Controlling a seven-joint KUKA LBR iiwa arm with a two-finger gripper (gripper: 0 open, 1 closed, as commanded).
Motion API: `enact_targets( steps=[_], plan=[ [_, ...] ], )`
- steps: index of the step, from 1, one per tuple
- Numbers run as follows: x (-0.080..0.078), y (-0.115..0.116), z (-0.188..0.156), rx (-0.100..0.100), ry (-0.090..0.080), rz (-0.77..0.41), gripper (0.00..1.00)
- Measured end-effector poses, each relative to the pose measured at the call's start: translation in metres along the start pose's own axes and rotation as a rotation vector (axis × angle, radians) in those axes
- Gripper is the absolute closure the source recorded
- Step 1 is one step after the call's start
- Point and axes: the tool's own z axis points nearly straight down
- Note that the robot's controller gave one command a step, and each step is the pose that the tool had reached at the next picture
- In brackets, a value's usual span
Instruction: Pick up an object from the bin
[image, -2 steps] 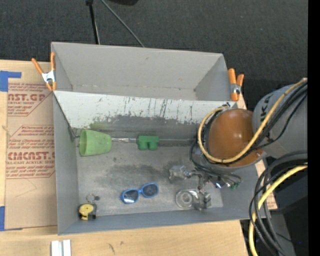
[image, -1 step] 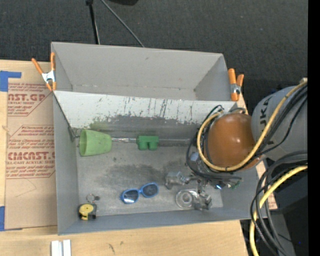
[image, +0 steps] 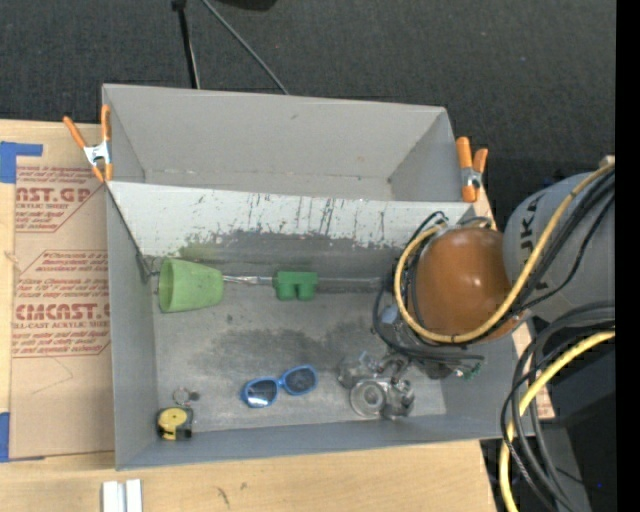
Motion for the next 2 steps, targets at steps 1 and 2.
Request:
enact_targets(
  steps=[1, 2],
  plan=[
    [-0.023, -0.029, -0.117, 0.004, -0.003, 0.052, 1.0],
    [-0.017, 0.002, -0.249, 0.005, -0.004, 0.028, 1.0]
  ],
)
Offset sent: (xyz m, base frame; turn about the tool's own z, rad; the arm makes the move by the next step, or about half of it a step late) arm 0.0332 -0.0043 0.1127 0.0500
